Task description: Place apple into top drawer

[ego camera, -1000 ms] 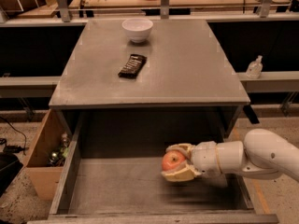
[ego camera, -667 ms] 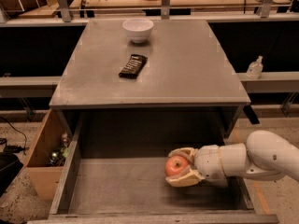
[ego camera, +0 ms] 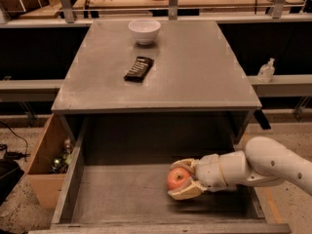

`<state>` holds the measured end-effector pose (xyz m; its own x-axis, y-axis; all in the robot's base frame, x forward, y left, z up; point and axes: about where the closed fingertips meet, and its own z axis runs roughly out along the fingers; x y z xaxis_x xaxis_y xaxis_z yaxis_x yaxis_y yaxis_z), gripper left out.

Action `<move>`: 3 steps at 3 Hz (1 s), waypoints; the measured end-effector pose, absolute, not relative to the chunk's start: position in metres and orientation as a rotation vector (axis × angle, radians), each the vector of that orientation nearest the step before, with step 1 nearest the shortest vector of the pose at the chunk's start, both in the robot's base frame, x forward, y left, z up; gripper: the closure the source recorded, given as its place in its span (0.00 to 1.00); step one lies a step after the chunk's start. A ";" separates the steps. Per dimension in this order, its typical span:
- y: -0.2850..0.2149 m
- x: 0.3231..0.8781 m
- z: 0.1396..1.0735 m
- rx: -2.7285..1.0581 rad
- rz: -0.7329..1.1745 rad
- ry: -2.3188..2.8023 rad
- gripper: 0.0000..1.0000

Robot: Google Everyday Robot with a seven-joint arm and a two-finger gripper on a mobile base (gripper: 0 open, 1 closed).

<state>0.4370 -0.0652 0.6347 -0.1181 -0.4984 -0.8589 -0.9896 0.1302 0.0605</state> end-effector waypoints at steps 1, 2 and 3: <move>-0.052 0.439 0.617 -1.466 0.916 1.716 0.99; -0.052 0.439 0.621 -1.466 0.916 1.716 0.77; -0.051 0.439 0.621 -1.469 0.919 1.715 0.54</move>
Offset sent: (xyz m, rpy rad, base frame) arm 0.0020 0.0111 -0.0154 -0.0030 0.0144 0.0153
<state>0.4389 -0.0507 0.6211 -0.1223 -0.5030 -0.8556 -0.9910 0.1094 0.0774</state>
